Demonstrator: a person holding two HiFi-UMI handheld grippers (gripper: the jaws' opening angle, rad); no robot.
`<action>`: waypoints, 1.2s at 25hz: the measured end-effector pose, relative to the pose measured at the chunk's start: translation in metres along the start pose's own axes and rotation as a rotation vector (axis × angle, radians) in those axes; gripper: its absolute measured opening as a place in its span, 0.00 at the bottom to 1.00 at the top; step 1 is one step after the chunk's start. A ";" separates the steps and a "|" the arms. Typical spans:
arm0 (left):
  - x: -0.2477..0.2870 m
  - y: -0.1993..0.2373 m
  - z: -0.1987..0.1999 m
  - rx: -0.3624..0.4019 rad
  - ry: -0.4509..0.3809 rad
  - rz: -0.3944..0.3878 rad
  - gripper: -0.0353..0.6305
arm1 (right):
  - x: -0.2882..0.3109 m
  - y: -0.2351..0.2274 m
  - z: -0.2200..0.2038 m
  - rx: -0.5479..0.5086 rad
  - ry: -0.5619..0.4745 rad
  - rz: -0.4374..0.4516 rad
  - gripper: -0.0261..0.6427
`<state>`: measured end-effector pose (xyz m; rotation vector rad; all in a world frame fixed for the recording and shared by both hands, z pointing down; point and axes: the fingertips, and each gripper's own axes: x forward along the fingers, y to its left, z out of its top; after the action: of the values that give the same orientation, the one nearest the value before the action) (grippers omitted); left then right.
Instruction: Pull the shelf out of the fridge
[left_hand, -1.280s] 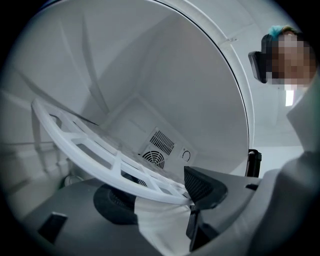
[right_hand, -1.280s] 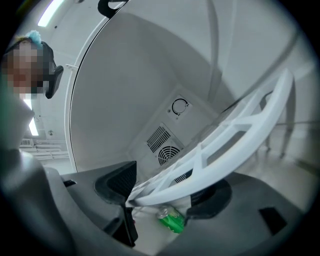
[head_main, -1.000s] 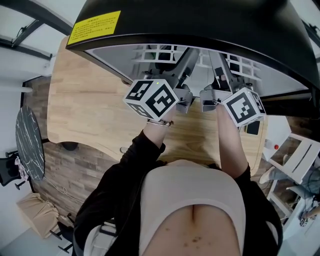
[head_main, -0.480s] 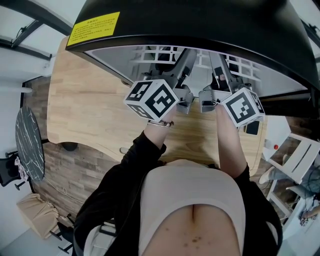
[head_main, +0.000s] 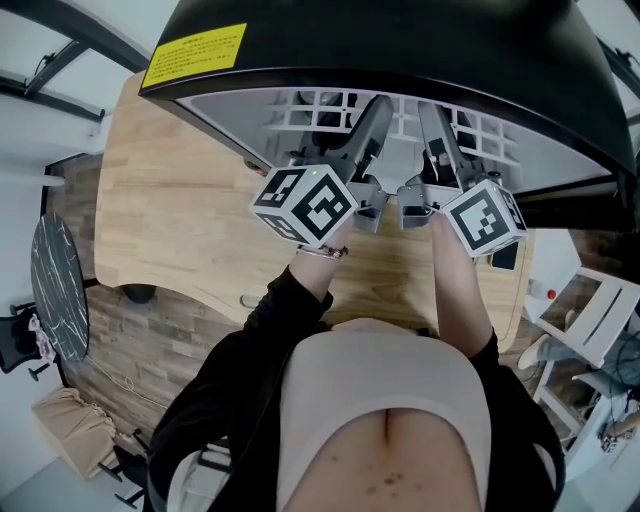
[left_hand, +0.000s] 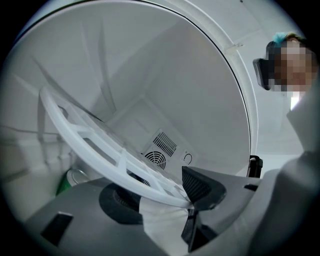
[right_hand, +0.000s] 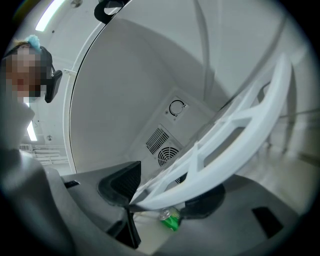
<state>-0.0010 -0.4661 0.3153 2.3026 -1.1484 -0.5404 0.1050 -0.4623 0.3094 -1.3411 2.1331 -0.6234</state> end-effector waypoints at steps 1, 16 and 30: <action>-0.001 0.000 0.000 0.000 0.001 0.000 0.42 | -0.001 0.001 0.000 0.000 -0.001 0.002 0.42; -0.016 -0.007 -0.004 -0.003 -0.002 0.009 0.40 | -0.015 0.007 -0.002 0.013 -0.012 0.009 0.41; -0.030 -0.012 -0.007 -0.009 0.005 0.020 0.39 | -0.030 0.014 -0.007 0.061 -0.007 0.001 0.37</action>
<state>-0.0067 -0.4340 0.3169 2.2813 -1.1637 -0.5306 0.1023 -0.4290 0.3116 -1.3073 2.0923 -0.6762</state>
